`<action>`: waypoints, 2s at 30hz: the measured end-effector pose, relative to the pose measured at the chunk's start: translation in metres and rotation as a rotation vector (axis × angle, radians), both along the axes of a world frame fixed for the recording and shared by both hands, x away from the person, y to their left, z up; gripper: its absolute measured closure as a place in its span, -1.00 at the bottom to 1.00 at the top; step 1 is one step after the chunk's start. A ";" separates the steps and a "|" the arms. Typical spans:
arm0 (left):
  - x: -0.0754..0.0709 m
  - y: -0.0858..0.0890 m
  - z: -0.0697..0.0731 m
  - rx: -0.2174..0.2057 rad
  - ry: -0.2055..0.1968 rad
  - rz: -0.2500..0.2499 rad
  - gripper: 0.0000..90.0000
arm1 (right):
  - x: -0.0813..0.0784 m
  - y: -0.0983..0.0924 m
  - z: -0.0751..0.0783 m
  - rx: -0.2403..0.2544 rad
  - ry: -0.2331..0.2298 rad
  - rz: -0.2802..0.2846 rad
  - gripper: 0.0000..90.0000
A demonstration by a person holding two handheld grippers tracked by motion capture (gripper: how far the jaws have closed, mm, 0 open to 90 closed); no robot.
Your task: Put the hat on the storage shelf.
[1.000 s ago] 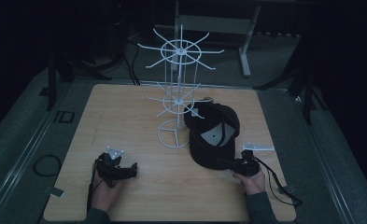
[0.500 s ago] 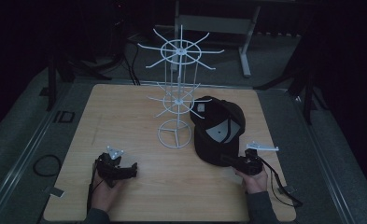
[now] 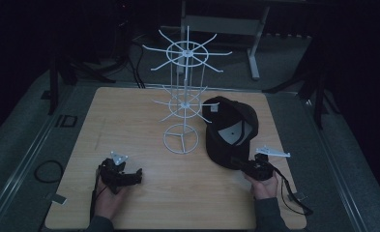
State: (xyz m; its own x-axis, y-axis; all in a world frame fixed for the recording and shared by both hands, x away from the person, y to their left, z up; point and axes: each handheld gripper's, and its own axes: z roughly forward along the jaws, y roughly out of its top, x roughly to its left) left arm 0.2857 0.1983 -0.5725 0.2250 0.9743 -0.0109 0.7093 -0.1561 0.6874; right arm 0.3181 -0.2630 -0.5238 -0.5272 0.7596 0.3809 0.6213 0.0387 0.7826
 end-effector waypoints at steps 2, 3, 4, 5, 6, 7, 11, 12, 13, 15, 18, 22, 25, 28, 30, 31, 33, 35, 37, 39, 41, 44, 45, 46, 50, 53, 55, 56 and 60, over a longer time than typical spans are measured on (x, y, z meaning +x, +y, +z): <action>0.000 0.000 0.000 0.000 0.000 0.000 -1.00 | 0.000 0.000 0.001 -0.007 -0.007 -0.011 0.92; 0.000 0.000 0.000 0.000 0.000 0.000 -1.00 | -0.001 0.000 0.002 -0.010 -0.010 -0.015 0.92; 0.000 0.000 0.000 0.000 0.000 0.000 -1.00 | -0.001 0.000 0.002 -0.013 -0.011 -0.019 0.92; 0.000 0.000 0.000 0.000 0.000 0.000 -1.00 | -0.001 0.000 0.003 -0.015 -0.016 -0.021 0.92; 0.000 0.000 0.000 0.000 0.000 0.000 -1.00 | -0.001 0.000 0.003 -0.018 -0.020 -0.024 0.92; 0.000 0.000 0.000 0.000 0.000 0.000 -1.00 | -0.001 0.000 0.003 -0.021 -0.023 -0.026 0.92; 0.000 0.000 0.000 0.000 0.000 0.000 -1.00 | -0.001 0.000 0.005 -0.026 -0.035 -0.039 0.92; 0.000 0.000 0.000 0.000 0.000 0.000 -1.00 | -0.001 0.001 0.006 -0.028 -0.040 -0.043 0.92; 0.000 0.000 0.000 0.000 0.000 0.000 -1.00 | -0.001 0.001 0.006 -0.031 -0.043 -0.046 0.92; 0.000 0.000 0.000 0.000 0.000 0.000 -1.00 | 0.000 0.001 0.007 -0.036 -0.050 -0.051 0.92; 0.000 0.000 0.000 0.001 0.001 -0.001 -1.00 | 0.001 0.002 0.009 -0.037 -0.060 -0.059 0.92; 0.000 0.000 0.000 0.002 0.000 0.000 -1.00 | 0.002 0.002 0.012 -0.040 -0.070 -0.066 0.92; 0.000 0.000 0.000 0.001 -0.001 0.002 -1.00 | 0.004 0.001 0.014 -0.040 -0.078 -0.072 0.92; 0.000 0.000 0.000 0.002 0.001 0.001 -1.00 | 0.007 0.001 0.017 -0.051 -0.087 -0.075 0.92; 0.000 0.000 0.000 0.005 0.003 -0.002 -0.99 | 0.008 0.002 0.019 -0.052 -0.092 -0.077 0.92; 0.000 0.000 0.000 0.004 0.003 -0.002 -1.00 | 0.009 0.003 0.020 -0.054 -0.096 -0.079 0.92; 0.000 0.000 0.000 0.004 0.002 -0.001 -1.00 | 0.009 0.003 0.021 -0.054 -0.099 -0.081 0.92; 0.000 0.000 0.000 0.003 0.002 0.001 -1.00 | 0.010 0.004 0.022 -0.055 -0.105 -0.086 0.92; 0.000 0.000 0.000 0.002 0.001 0.001 -1.00 | 0.011 0.004 0.022 -0.053 -0.108 -0.089 0.92; 0.000 0.000 0.000 0.002 0.001 0.001 -1.00 | 0.011 0.005 0.022 -0.054 -0.113 -0.093 0.92; 0.000 0.000 0.000 0.002 0.001 0.001 -1.00 | 0.012 0.006 0.022 -0.056 -0.115 -0.095 0.92; 0.000 0.000 0.000 0.003 0.002 0.001 -1.00 | 0.012 0.006 0.022 -0.054 -0.119 -0.098 0.92; 0.000 0.000 0.000 0.002 0.001 0.001 -1.00 | 0.012 0.006 0.022 -0.054 -0.121 -0.099 0.92; 0.000 0.000 0.000 0.003 0.002 0.001 -1.00 | 0.012 0.006 0.022 -0.054 -0.123 -0.101 0.92; 0.000 0.000 0.000 0.003 0.001 0.001 -1.00 | 0.011 0.006 0.023 -0.055 -0.132 -0.106 0.92; 0.000 0.000 0.000 0.003 0.001 0.001 -1.00 | 0.011 0.006 0.024 -0.057 -0.141 -0.112 0.92; 0.000 0.000 0.000 0.002 0.001 0.001 -1.00 | 0.011 0.006 0.024 -0.059 -0.145 -0.118 0.92; 0.000 0.000 0.000 0.003 0.001 0.001 -1.00 | 0.011 0.006 0.024 -0.061 -0.148 -0.121 0.92; 0.000 0.000 0.000 0.002 0.001 0.001 -1.00 | 0.010 0.006 0.025 -0.066 -0.159 -0.130 0.92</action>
